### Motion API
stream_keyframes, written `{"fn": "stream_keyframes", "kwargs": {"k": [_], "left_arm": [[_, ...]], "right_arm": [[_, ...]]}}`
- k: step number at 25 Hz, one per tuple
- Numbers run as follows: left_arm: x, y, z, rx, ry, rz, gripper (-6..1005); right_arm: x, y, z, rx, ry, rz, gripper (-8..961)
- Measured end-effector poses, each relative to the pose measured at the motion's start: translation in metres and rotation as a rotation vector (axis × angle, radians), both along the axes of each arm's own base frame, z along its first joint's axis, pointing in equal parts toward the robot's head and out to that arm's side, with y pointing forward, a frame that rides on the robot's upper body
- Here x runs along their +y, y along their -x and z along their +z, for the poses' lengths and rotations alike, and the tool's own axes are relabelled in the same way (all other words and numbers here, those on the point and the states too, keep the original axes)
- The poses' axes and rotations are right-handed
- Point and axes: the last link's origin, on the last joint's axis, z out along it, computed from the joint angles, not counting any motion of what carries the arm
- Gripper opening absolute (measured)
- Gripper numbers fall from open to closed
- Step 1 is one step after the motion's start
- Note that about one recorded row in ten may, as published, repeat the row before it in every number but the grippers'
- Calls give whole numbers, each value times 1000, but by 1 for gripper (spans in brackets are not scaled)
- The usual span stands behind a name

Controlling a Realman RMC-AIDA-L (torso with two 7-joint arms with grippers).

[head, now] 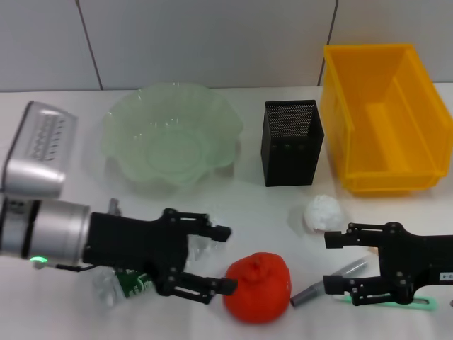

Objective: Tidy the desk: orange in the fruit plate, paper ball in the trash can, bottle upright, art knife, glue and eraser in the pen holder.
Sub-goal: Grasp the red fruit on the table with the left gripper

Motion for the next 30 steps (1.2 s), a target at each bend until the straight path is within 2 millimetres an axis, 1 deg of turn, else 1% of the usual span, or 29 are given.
{"fn": "stream_keyframes", "kwargs": {"k": [5,10,11,15,21,26,28,30], "left_arm": [[8,-13,-16,45,10,-22,731],[11,-19,-25,70,29,-27,723],[12,-21,-33,97,40,-31,722],[14,-20,-41,138,27,-38,715],[18,-21,-45,153,-1,-37,706],[17,-19,-55,205,10,-33,698],[17,-19,-55,205,10,-33,695],[16,-22,-57,207,16,-37,692]], "right_arm": [[-1,0,4,1,10,2,782],[0,-1,5,-6,12,7,780],[0,0,6,-7,12,8,779],[1,0,6,-9,11,9,777],[0,-1,7,-10,11,7,775],[0,-2,7,-11,11,7,773],[0,-2,7,-10,11,7,772],[0,-1,7,-10,11,8,771]]}}
